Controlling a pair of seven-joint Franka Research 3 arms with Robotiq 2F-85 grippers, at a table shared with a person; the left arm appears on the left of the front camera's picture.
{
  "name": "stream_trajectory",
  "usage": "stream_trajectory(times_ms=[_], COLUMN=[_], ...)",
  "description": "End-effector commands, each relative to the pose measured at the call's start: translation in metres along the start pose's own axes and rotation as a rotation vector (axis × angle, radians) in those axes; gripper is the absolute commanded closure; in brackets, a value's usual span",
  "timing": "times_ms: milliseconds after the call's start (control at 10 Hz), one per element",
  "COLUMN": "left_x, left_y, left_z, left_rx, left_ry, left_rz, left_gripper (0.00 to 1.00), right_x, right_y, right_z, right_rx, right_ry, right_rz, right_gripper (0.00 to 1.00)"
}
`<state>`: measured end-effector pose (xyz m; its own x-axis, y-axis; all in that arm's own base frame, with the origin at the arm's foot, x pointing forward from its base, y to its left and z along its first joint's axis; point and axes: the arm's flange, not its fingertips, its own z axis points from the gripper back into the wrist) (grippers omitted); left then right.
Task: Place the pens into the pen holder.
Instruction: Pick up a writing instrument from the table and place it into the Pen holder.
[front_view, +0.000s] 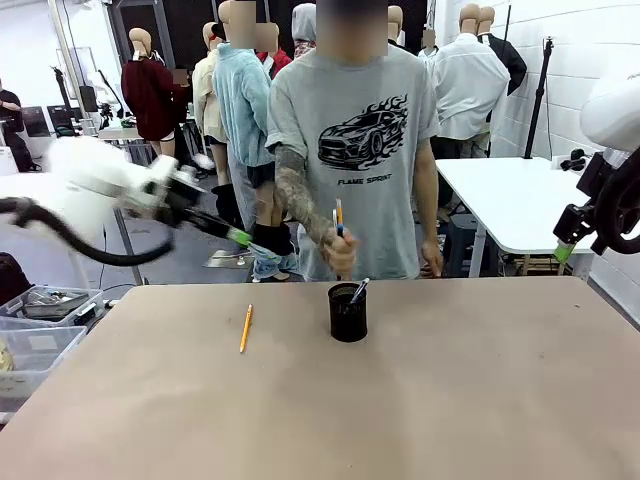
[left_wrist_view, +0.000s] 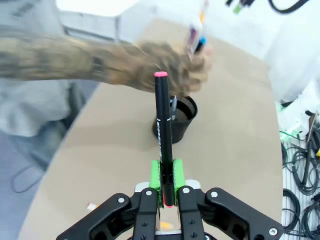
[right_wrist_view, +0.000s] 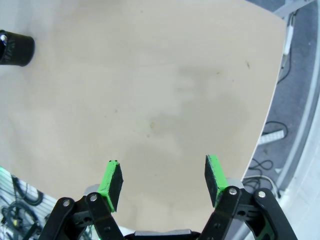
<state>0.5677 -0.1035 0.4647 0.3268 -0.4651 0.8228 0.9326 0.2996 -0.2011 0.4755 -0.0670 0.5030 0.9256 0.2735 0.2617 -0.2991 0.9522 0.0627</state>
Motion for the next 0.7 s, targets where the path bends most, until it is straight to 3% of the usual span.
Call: stream_trajectory(times_ms=[0,200,400,600], left_x=[-0.053,-0.08,-0.085,-0.066], left_y=[-0.042,-0.046,-0.04,-0.027], left_z=[0.106,0.15,0.146,0.116], left_rx=[0.144,0.242,0.234,0.139], left_ry=[-0.108,-0.269,-0.352,-0.356], left_rz=[-0.017,0.022,0.041,0.041], left_gripper=[1.0,1.0,1.0,1.0], right_x=[0.0,0.0,0.0,0.0], right_y=[0.0,0.0,0.0,0.0], right_z=[-0.001,-0.001,-0.001,-0.001], right_rx=[0.004,0.004,0.004,0.004], right_ry=[-0.015,-0.015,-0.015,-0.015], right_rz=[0.017,0.017,0.017,0.017], right_gripper=[0.17,0.17,0.17,0.17])
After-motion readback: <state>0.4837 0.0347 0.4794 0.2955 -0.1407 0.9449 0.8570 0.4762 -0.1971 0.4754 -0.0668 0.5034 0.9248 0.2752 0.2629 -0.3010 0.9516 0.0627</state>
